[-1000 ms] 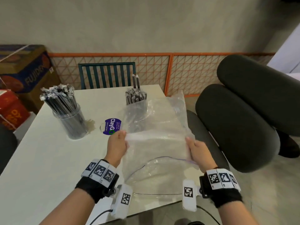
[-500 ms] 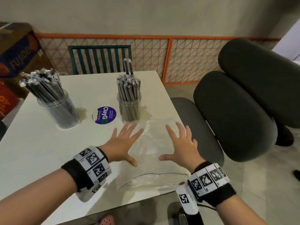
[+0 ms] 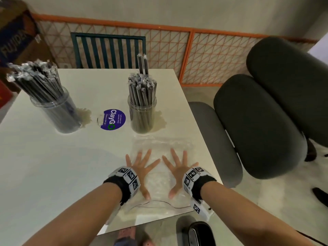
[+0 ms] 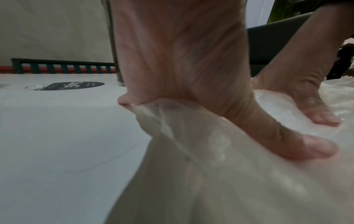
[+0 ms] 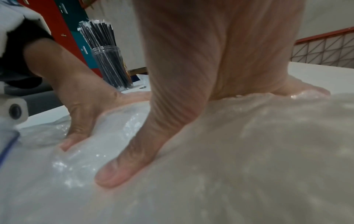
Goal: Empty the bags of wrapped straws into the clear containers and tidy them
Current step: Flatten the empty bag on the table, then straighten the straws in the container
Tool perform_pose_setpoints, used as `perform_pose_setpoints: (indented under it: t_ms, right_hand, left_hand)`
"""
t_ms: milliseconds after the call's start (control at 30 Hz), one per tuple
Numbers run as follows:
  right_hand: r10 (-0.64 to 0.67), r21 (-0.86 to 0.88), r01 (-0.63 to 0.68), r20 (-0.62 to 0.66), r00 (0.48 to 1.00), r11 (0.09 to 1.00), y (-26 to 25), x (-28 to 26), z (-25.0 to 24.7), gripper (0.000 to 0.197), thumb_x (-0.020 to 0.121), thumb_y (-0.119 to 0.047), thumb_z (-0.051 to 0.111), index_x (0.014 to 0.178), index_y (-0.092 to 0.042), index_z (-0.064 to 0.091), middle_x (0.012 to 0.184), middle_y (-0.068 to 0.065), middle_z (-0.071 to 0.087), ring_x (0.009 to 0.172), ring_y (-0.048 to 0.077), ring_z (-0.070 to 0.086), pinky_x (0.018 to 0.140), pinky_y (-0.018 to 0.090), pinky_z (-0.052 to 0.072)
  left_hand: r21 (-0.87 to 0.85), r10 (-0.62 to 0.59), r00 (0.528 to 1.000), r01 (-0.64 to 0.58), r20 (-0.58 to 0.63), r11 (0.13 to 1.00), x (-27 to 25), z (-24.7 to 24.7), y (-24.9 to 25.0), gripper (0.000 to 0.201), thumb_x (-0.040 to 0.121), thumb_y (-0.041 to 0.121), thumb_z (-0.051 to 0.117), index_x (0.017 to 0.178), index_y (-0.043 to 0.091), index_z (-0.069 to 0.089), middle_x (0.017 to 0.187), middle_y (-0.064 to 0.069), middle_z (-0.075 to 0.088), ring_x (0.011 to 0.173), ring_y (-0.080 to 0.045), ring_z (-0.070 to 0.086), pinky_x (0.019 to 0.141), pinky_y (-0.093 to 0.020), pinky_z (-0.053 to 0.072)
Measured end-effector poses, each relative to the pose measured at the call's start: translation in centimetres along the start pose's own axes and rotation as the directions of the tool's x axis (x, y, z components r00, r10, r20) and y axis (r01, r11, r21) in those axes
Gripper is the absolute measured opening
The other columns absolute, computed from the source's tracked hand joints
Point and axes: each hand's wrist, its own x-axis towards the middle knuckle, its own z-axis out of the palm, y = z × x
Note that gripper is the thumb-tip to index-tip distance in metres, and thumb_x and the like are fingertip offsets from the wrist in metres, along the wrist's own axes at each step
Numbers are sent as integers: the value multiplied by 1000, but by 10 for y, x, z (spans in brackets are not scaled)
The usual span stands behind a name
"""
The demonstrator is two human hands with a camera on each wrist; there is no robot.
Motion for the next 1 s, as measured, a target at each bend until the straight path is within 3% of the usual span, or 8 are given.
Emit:
perform_pose_setpoints:
  t_ms: [100, 200, 333, 467, 567, 700, 800, 1000]
  right_hand:
    - [-10, -11, 11, 92, 996, 1000, 2, -2, -24, 129, 63, -48, 80, 143, -42, -21, 151, -4, -38, 139, 42, -27, 107, 72, 8]
    - [-33, 125, 25, 55, 998, 992, 4, -11, -79, 92, 77, -42, 72, 149, -29, 17, 159, 1, 15, 145, 27, 18, 116, 45, 21]
    - [35, 372, 45, -207, 978, 927, 4, -28, -163, 59, 81, -42, 68, 132, -20, 49, 110, 1, 59, 93, 22, 65, 67, 24, 48]
    - [57, 552, 318, -557, 829, 771, -16, -20, -212, 87, 77, -38, 73, 146, -15, 26, 139, 9, 48, 123, 23, 51, 95, 30, 43]
    - [107, 630, 434, -636, 764, 644, -42, -2, -213, 117, 69, -37, 80, 151, -12, 1, 157, 7, 17, 144, 20, 20, 116, 35, 22]
    - [229, 688, 489, -677, 700, 536, -70, 24, -203, 134, 50, -56, 81, 149, -24, -3, 156, 3, 23, 143, 19, 24, 118, 47, 21]
    - [273, 699, 510, -687, 673, 502, -68, 42, -198, 137, 40, -69, 74, 147, -33, -3, 153, 0, 30, 142, 18, 29, 115, 51, 26]
    - [297, 712, 545, -690, 660, 443, -75, 51, -199, 136, 40, -66, 77, 145, -40, -6, 151, -3, 36, 141, 16, 30, 117, 55, 14]
  left_hand:
    - [-107, 37, 995, -28, 90, 994, -12, -30, -1, 111, 62, 60, 72, 145, 44, 0, 154, 1, -28, 140, -33, -26, 105, -68, -10]
    - [-334, 157, 988, -144, 10, 931, -37, -80, -24, 65, 81, 49, 62, 139, 42, 33, 158, 5, 10, 145, -22, 4, 118, -47, 8]
    - [-618, 126, 961, -255, -245, 743, -83, -145, -75, 47, 83, 45, 60, 128, 46, 45, 138, 15, 47, 116, -5, 54, 98, -24, 41]
    - [-701, -64, 923, -241, -379, 671, -82, -192, -127, 107, 48, 74, 67, 140, 38, 27, 139, 3, 42, 117, -11, 51, 94, -27, 43]
    - [-718, -116, 889, -275, -444, 640, -55, -212, -141, 114, 60, 51, 76, 147, 31, 5, 154, -4, 21, 140, -21, 24, 109, -37, 28]
    - [-794, -15, 889, -401, -457, 457, -28, -232, -128, 123, 60, 42, 79, 146, 34, -9, 158, -1, 11, 145, -22, 10, 115, -43, 18]
    - [-832, 47, 886, -451, -462, 323, -14, -239, -121, 143, 39, 57, 83, 145, 38, -9, 154, 0, 19, 141, -19, 17, 116, -46, 19]
    - [-804, 210, 868, -497, -451, 327, 8, -250, -121, 115, 61, 17, 80, 144, 36, 3, 122, 5, 46, 109, -5, 52, 92, -22, 45]
